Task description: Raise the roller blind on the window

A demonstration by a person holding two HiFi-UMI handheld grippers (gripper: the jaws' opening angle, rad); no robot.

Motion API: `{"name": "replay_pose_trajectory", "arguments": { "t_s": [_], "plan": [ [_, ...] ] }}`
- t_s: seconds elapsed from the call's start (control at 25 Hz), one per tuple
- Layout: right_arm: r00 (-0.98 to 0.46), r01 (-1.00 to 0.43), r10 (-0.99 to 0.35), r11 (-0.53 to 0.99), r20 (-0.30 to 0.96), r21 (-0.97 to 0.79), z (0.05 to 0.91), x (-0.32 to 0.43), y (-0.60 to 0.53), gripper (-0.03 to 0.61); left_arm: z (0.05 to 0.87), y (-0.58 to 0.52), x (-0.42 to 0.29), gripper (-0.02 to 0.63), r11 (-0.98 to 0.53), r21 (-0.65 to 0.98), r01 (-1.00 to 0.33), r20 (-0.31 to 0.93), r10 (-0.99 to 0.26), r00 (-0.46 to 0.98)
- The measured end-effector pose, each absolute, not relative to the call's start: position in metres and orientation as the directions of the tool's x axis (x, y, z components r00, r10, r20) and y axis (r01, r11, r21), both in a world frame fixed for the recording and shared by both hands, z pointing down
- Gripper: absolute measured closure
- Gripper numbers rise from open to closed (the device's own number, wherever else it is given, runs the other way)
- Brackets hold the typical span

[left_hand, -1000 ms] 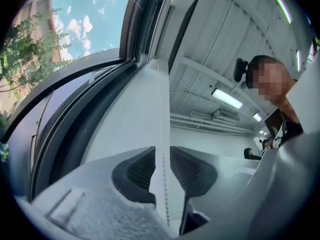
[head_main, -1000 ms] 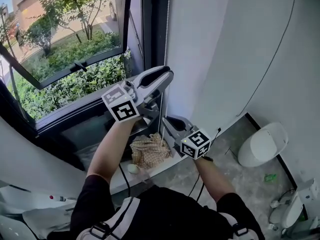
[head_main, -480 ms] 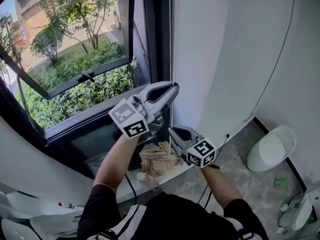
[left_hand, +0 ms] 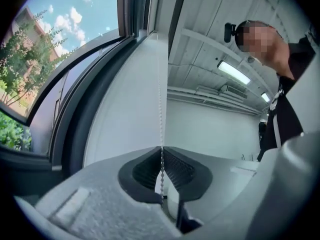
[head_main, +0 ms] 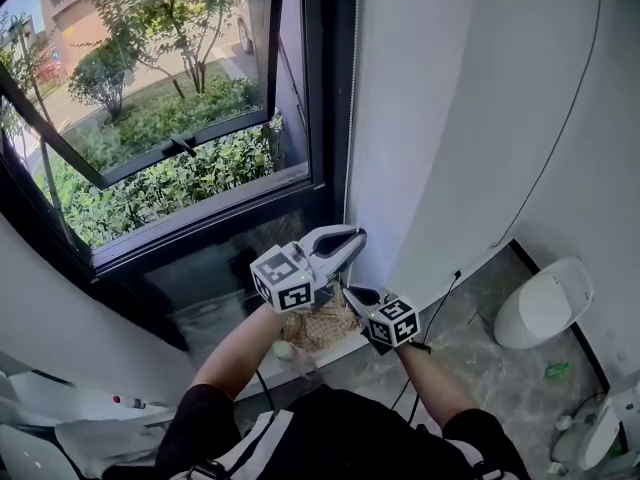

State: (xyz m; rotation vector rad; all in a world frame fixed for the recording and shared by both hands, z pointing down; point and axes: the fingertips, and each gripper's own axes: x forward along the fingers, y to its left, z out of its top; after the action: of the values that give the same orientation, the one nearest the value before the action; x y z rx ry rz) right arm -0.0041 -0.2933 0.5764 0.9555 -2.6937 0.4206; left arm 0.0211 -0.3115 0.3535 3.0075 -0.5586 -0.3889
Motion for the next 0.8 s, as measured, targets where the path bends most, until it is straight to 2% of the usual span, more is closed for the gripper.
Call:
{"name": "replay_pose_trajectory", "arguments": {
  "t_s": [0.12,0.2,0.24,0.28,0.48,0.56,0.64,0.8],
  "plan": [
    [-0.729,-0.642,-0.528,0.749,0.435,-0.167,0.612,-0.001,-0.28,0.568,0.394,-0.306,0.019,0.604,-0.925,0.151,-0.349,-0.212,-0.375,0.902],
    [-0.74,-0.637,-0.544,0.755,0.396,-0.153,0.605,0.001,-0.274,0.553,0.393,-0.305,0.015,0.604,-0.921,0.153,-0.357,-0.223,-0.385,0.896],
    [-0.749,-0.635,-0.555,0.757,0.361,-0.153,0.596,0.002,-0.274,0.505,0.391,-0.305,0.015,0.604,-0.921,0.134,-0.367,-0.22,-0.388,0.895],
    [-0.757,-0.632,-0.565,0.759,0.328,-0.152,0.586,0.003,-0.274,0.497,0.389,-0.305,0.015,0.603,-0.92,0.111,-0.375,-0.216,-0.39,0.895],
    [-0.776,-0.62,-0.586,0.777,0.233,-0.108,0.545,0.007,-0.275,0.506,0.39,-0.304,0.016,0.592,-0.9,0.044,-0.433,-0.208,-0.432,0.878],
    [-0.784,-0.61,-0.581,0.786,0.218,-0.099,0.537,0.009,-0.274,0.505,0.397,-0.304,0.017,0.529,-0.887,0.034,-0.461,-0.187,-0.458,0.869],
    [-0.792,-0.601,-0.576,0.793,0.203,-0.096,0.531,0.012,-0.274,0.503,0.401,-0.305,0.015,0.495,-0.868,0.037,-0.495,-0.18,-0.493,0.851],
    [-0.814,-0.577,-0.563,0.811,0.139,-0.097,0.516,0.02,-0.271,0.486,0.406,-0.307,0.001,0.467,-0.799,0.051,-0.599,-0.154,-0.599,0.786]
  ]
}}
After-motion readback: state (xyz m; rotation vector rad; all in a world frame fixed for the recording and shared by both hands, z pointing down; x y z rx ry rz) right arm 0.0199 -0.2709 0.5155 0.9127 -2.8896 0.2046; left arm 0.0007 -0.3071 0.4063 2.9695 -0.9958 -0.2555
